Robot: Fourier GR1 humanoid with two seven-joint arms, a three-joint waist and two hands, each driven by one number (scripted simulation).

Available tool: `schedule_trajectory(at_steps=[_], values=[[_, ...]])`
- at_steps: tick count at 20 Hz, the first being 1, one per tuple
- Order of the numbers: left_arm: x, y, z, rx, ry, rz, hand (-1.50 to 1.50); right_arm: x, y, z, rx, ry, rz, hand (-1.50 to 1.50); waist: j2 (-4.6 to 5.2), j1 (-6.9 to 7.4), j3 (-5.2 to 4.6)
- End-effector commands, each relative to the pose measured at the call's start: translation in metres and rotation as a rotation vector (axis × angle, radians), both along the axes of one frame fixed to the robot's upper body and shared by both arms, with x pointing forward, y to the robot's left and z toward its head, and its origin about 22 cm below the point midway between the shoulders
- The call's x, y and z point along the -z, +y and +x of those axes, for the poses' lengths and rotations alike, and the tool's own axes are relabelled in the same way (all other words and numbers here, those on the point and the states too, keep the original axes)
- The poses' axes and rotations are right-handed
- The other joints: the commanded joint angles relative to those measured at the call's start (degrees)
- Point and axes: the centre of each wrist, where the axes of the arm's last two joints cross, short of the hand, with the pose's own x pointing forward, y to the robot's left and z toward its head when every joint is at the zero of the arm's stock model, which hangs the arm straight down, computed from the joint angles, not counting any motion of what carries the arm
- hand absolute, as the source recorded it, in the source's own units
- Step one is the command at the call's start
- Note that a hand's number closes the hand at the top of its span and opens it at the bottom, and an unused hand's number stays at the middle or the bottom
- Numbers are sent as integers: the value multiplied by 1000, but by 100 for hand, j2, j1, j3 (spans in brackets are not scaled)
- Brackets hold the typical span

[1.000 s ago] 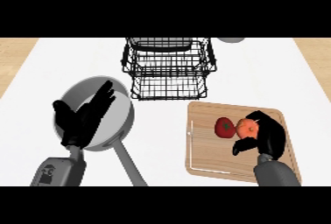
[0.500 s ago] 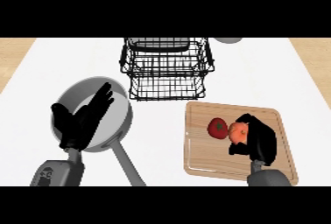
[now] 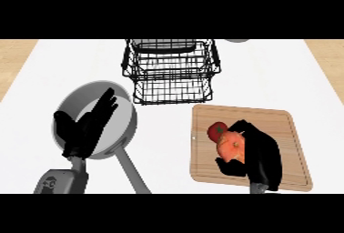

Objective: Pick the squash from the cutting board and place it in the tiered basket

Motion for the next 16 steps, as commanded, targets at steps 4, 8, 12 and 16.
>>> schedule_trajectory(at_steps=[4, 8, 12, 16], values=[[-11, 6, 8, 7, 4, -14, 0, -109, 17, -49, 10, -251, 58, 150, 41, 58, 39], [-13, 13, -2, -2, -5, 13, 0, -158, 12, -82, -15, -321, 3, 150, 36, 111, 39], [-7, 12, 11, 5, -10, 24, 0, -194, 26, -74, -23, -377, -21, 150, 70, 136, 39], [5, -4, 11, 28, -8, 14, 0, -220, 43, -36, -46, -393, -75, 150, 83, 153, 38]])
